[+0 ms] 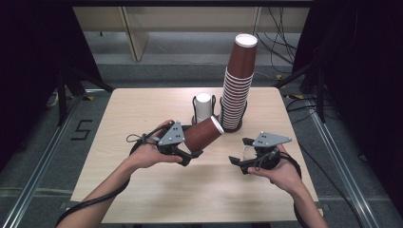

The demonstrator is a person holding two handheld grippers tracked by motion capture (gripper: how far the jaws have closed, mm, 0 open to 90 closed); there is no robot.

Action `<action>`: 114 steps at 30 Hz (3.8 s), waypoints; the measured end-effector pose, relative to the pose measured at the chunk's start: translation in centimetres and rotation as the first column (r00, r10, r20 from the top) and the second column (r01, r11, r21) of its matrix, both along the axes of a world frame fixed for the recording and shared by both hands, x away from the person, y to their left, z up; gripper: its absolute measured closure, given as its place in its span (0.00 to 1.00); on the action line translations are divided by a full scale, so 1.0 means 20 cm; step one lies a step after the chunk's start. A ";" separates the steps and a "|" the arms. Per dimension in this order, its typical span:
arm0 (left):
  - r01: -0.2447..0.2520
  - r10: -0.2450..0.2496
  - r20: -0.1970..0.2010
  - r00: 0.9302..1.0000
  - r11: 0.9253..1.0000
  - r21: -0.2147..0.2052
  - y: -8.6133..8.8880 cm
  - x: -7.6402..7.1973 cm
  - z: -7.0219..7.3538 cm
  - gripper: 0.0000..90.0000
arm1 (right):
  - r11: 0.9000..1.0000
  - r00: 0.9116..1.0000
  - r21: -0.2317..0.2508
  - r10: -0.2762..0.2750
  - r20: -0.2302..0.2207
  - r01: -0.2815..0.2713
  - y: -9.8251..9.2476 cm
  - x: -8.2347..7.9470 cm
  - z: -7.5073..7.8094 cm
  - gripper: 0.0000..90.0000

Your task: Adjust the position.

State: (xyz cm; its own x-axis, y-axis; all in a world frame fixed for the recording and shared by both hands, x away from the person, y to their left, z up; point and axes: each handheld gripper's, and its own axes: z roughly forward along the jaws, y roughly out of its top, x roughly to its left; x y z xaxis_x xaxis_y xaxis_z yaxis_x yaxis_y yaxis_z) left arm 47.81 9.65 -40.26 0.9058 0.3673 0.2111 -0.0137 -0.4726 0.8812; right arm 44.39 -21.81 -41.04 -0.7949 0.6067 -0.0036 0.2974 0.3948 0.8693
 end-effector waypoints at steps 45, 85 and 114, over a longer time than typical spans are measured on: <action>0.142 -0.135 -0.063 0.989 0.981 0.131 0.13 -0.11 -0.01 0.13 | 0.887 0.932 -0.285 0.352 -0.093 -0.363 0.01 -0.03 0.07 0.23; 0.253 -0.233 -0.102 0.967 0.928 0.274 0.17 -0.21 -0.05 0.12 | 0.868 0.904 -0.254 0.399 -0.153 -0.426 0.18 -0.09 -0.10 0.25; 0.395 -0.346 -0.191 0.918 0.798 0.455 0.04 -0.21 -0.01 0.13 | 0.839 0.890 -0.299 0.418 -0.179 -0.454 0.27 -0.09 -0.07 0.19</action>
State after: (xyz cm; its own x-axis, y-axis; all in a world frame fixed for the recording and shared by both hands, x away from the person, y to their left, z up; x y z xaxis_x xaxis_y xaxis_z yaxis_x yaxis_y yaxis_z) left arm 43.68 10.40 -40.42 0.9763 -0.1245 0.1772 -0.2035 -0.8072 0.5541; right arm 42.52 -16.44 -42.50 -0.9836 0.1754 -0.0420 0.1077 0.7577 0.6436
